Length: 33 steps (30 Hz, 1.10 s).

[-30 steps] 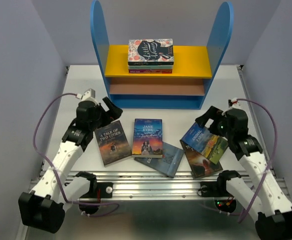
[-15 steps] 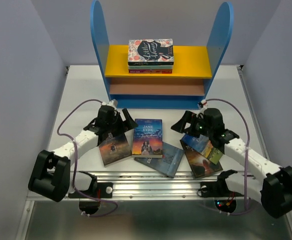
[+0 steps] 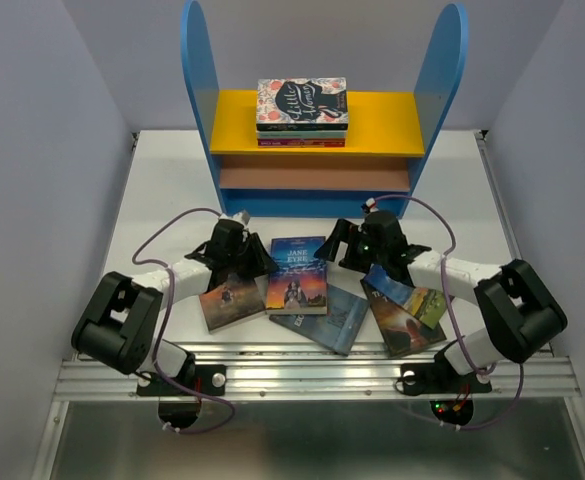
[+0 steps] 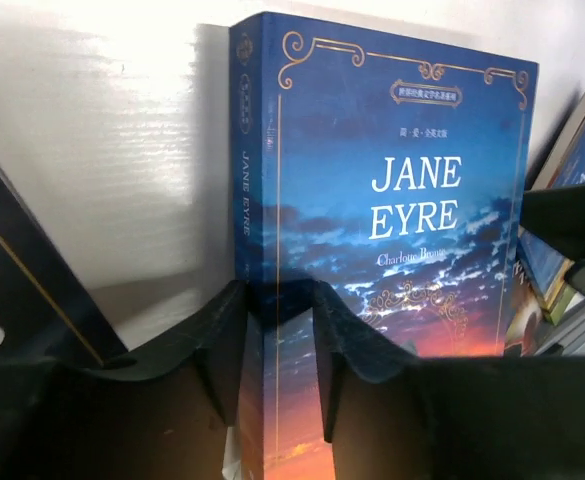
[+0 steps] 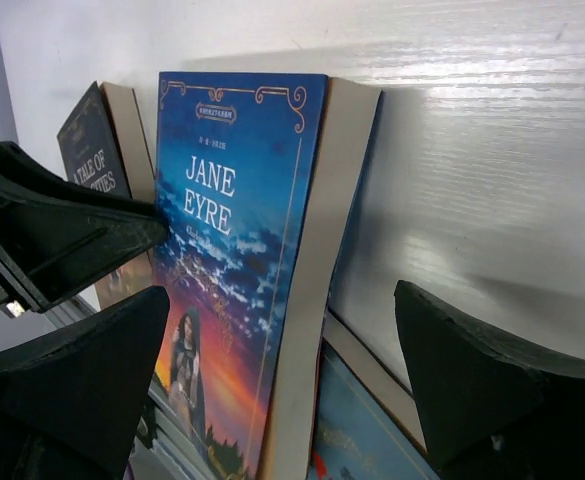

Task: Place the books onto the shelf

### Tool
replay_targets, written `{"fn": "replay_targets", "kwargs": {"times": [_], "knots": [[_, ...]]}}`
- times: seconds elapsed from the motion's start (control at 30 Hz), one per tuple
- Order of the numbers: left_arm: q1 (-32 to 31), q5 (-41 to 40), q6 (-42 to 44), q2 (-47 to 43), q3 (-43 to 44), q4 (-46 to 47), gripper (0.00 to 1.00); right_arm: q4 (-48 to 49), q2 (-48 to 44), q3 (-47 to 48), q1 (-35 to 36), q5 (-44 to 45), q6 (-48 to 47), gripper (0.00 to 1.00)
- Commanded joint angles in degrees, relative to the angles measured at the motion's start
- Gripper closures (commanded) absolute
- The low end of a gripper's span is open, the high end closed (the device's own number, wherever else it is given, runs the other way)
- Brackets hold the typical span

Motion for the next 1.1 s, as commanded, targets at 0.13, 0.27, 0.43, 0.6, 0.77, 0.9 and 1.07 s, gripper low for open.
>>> {"fn": "replay_targets", "kwargs": {"times": [0.13,0.27,0.43,0.6,0.77,0.9,1.07], "knots": [[-1.5,1.2,-0.5,2.9,-2.0,2.1,0.76,5.6,7.2,2.7,2.6,1.8,3.6,0.00],[-1.6,1.0,-0.9,2.8,-2.1,2.1,0.78,6.9,9.0,2.8,3.6,0.9,5.2,0.00],[-2.1,1.0,-0.9,3.2,-1.5,1.8,0.80,9.6,11.3,2.5,4.2,-2.6,7.9,0.00],[-2.7,0.6,-1.2,3.8,-1.4,1.8,0.80,18.3,12.9,0.7,4.2,-6.9,10.4,0.24],[-3.0,0.5,-1.9,3.7,-1.2,1.7,0.84,26.2,11.4,-1.4,4.2,-10.7,10.6,0.66],[-3.2,1.3,-1.7,1.3,-0.8,1.8,0.82,28.6,9.4,-1.9,4.2,-11.4,7.3,0.99],[-3.2,2.1,-0.6,-6.8,0.0,0.2,0.69,27.0,2.3,-1.4,4.2,-11.8,0.7,0.99]]}}
